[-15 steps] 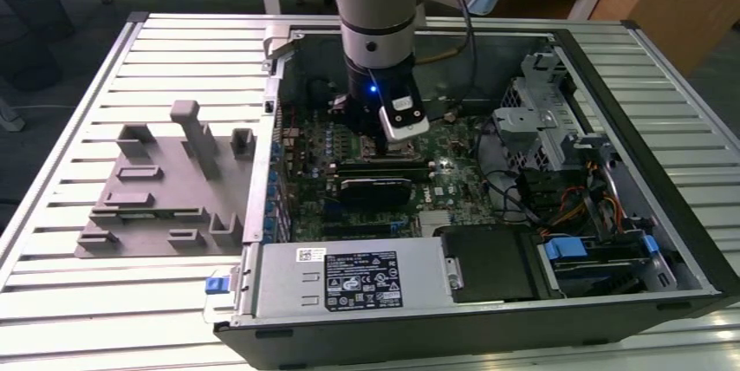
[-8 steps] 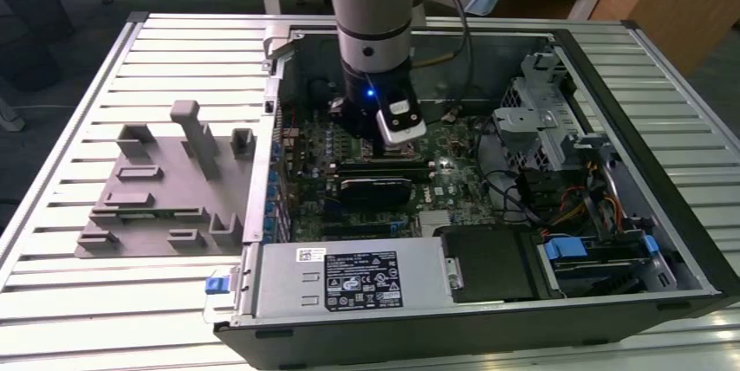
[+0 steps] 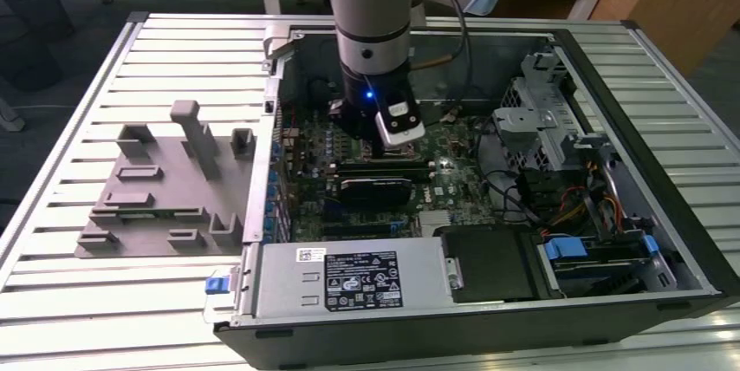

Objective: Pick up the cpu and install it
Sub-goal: 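Install the second cpu locking lever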

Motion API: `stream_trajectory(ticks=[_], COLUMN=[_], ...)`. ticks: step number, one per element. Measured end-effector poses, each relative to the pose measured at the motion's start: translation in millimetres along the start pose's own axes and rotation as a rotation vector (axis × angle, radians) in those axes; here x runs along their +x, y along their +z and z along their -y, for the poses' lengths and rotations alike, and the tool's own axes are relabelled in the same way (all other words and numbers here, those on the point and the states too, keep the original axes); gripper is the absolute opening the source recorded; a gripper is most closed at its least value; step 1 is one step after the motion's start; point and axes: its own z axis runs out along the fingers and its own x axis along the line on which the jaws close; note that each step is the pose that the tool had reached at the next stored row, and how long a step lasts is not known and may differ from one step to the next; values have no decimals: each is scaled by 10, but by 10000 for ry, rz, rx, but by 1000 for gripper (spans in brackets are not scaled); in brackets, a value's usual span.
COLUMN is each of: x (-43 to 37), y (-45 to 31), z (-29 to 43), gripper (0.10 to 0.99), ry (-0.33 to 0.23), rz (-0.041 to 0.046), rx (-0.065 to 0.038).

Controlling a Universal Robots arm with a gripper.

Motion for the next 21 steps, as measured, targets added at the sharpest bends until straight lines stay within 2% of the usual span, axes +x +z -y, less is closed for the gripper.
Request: stream_trajectory(ticks=[15,19,21], x=[14,42,50], y=[34,50,64], z=[6,25,41], gripper=[106,106,106], ry=[-26,-22,-14], rz=[-3,-16,-41], rx=[-7,-59,-159])
